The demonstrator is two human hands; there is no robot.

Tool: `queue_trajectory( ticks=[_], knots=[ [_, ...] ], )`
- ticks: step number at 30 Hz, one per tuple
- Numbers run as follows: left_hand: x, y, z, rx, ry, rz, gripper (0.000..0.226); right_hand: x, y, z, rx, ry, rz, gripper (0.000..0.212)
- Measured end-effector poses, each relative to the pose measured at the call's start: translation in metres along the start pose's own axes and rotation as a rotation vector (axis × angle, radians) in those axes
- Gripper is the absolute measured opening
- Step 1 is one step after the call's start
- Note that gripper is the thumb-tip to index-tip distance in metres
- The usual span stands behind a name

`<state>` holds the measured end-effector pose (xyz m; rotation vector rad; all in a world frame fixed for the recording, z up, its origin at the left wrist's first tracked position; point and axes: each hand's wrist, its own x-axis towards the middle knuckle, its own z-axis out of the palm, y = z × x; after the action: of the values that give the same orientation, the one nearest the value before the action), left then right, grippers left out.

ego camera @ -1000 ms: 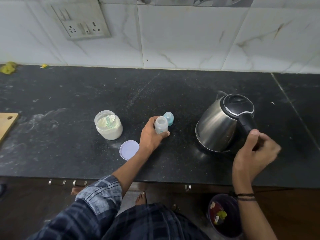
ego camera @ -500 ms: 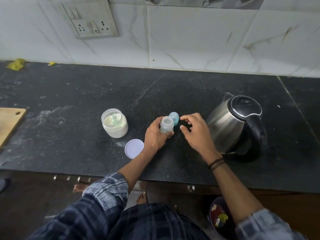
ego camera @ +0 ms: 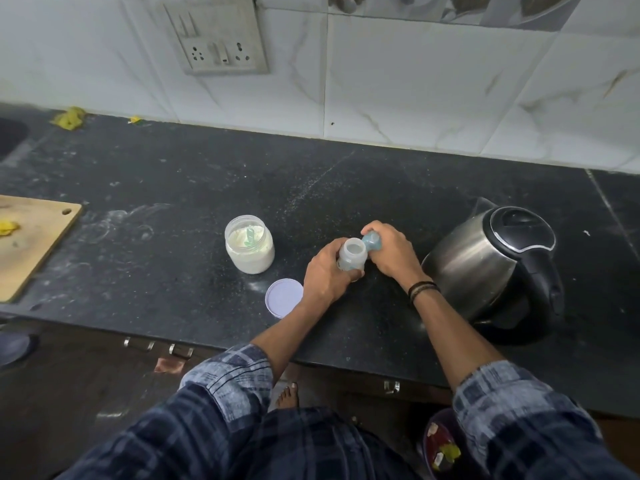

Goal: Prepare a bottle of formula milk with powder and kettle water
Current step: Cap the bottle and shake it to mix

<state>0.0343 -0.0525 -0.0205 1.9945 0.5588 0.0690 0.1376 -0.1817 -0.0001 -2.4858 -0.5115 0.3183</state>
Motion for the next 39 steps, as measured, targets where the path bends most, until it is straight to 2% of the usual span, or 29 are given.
queue_trajectory(
  ticks=[7, 11, 16, 32, 39],
  knots=[
    [0.004, -0.002, -0.001, 0.025, -0.014, 0.008, 0.067, -0.023, -0.024, -0.034, 0.232, 0.204, 0.026, 0.039],
    [0.006, -0.002, -0.003, 0.032, -0.037, 0.0, 0.07, -0.037, -0.036, -0.05, 0.314, 0.154, -0.014, 0.038],
    [0.004, -0.001, -0.003, 0.054, -0.039, 0.021, 0.069, -0.049, -0.041, -0.049, 0.268, 0.02, -0.036, 0.042],
    [0.004, 0.0, -0.003, 0.064, -0.042, 0.007, 0.071, -0.044, -0.052, -0.031, 0.02, 0.037, -0.131, 0.049],
    [0.003, -0.001, -0.003, 0.063, -0.041, 0.013, 0.072, -0.042, -0.055, -0.028, -0.01, 0.044, -0.121, 0.054]
  ],
)
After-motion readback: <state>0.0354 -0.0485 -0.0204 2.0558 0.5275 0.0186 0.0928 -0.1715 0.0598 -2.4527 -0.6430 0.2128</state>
